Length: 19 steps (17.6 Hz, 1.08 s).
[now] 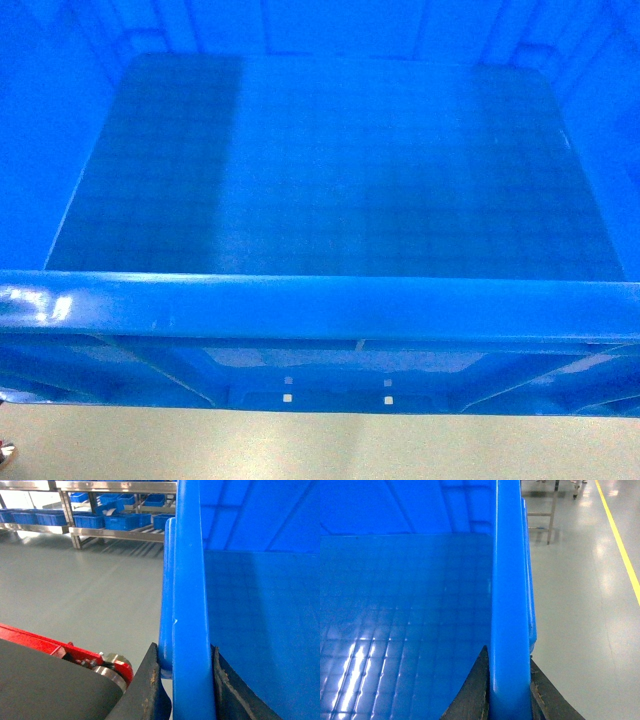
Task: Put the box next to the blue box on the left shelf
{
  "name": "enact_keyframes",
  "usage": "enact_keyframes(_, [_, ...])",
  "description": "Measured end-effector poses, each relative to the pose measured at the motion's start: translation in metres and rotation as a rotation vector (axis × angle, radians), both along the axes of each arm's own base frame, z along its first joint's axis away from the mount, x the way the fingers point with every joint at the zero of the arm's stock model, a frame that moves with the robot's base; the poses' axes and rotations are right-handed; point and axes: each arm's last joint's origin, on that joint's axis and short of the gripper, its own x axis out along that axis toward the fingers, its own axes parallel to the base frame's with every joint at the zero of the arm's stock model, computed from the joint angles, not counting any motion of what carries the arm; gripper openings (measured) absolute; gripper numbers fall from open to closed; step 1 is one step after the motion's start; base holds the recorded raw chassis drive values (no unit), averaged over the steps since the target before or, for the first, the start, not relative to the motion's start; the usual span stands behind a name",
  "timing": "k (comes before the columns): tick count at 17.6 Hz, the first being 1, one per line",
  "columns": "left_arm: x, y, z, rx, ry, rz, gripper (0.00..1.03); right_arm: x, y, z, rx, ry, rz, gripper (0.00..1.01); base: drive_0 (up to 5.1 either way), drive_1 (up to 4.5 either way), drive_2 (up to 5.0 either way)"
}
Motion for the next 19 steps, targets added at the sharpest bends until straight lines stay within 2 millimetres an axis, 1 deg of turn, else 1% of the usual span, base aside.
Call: enact_keyframes(19, [-0.0001, -0.0003, 0.0, 0.0, 0.0, -0.003, 0.18, -0.0008, -0.0004, 0.0001, -0.003, -0.002, -0.002, 0.09, -1.6, -1.55, -1.6])
